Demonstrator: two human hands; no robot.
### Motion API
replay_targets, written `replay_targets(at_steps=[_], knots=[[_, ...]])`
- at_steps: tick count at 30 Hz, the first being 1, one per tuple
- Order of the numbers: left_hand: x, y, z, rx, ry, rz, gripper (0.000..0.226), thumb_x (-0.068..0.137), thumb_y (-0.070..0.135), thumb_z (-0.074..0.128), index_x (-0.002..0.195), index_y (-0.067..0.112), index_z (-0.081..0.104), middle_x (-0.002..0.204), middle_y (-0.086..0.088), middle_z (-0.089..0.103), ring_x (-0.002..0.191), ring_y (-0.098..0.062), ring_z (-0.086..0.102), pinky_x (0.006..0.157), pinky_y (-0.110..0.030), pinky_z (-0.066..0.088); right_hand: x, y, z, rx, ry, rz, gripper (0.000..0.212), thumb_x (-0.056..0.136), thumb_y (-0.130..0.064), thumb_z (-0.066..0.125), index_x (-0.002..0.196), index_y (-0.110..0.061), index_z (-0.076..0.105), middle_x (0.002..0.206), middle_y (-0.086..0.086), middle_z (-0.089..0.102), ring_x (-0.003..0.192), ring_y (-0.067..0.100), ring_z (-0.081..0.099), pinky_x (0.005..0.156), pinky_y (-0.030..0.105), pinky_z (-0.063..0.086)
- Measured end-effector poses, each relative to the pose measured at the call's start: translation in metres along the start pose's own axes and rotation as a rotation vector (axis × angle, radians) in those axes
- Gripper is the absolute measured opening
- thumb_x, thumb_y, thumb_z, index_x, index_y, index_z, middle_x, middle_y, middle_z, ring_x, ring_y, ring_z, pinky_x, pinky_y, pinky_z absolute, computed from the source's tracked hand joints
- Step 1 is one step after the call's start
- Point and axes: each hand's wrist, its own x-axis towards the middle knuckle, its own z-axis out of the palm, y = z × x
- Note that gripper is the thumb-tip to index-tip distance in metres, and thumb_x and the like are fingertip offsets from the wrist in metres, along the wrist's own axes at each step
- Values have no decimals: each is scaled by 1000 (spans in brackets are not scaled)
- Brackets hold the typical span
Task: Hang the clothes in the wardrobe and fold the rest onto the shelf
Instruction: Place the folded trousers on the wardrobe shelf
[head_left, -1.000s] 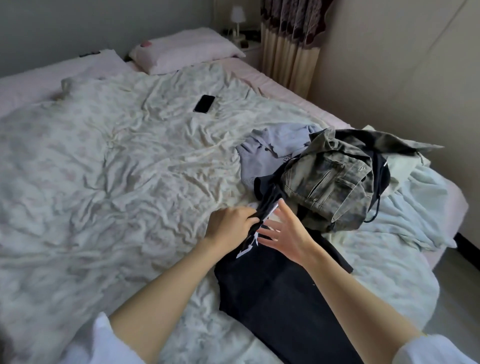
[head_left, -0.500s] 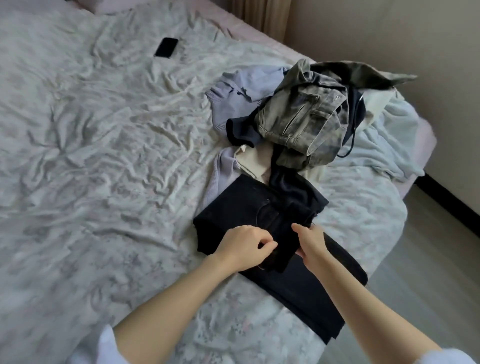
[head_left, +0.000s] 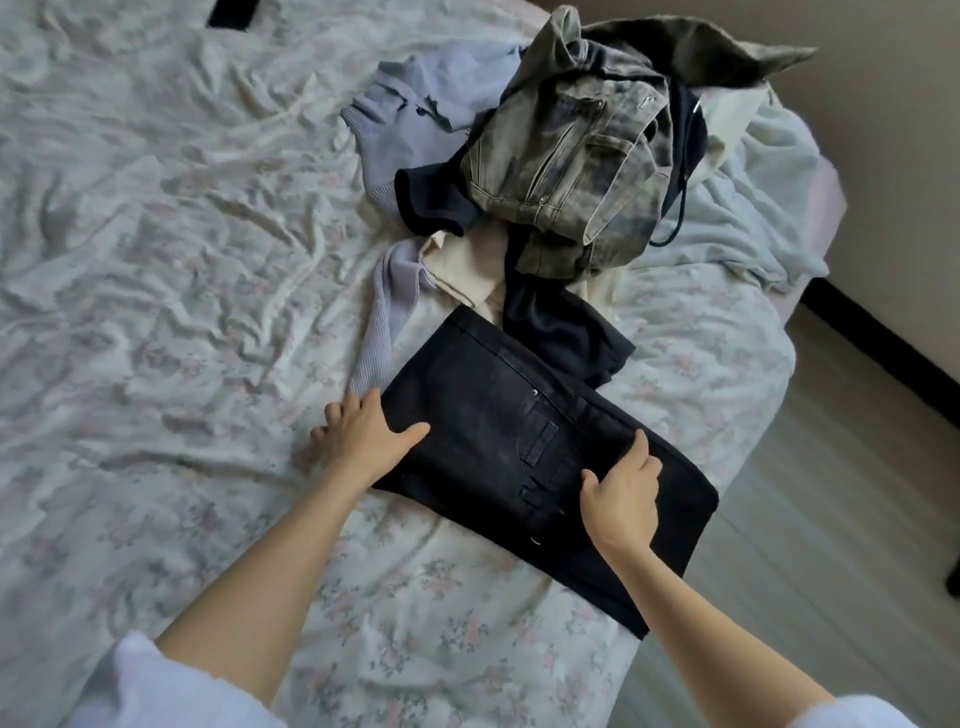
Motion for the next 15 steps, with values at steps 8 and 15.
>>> replay_targets(at_steps=[8, 15], knots=[[9, 6, -4, -81, -39, -10, 84, 75, 59, 65, 137, 11, 33, 141, -9, 40, 130, -29, 37, 102, -45, 33, -20, -10, 21, -484, -127, -699, 49, 96, -32, 40, 144, -20, 33, 148, 12, 32, 135, 29, 30, 101, 40, 34], [0, 9, -17, -371, -146, 59, 71, 78, 39, 71, 135, 14, 36, 134, -5, 52, 119, -27, 50, 96, -41, 45, -29, -8, 20, -398, -428, -529, 57, 100, -26, 33, 151, -19, 7, 158, 9, -1, 145, 29, -2, 118, 41, 13]])
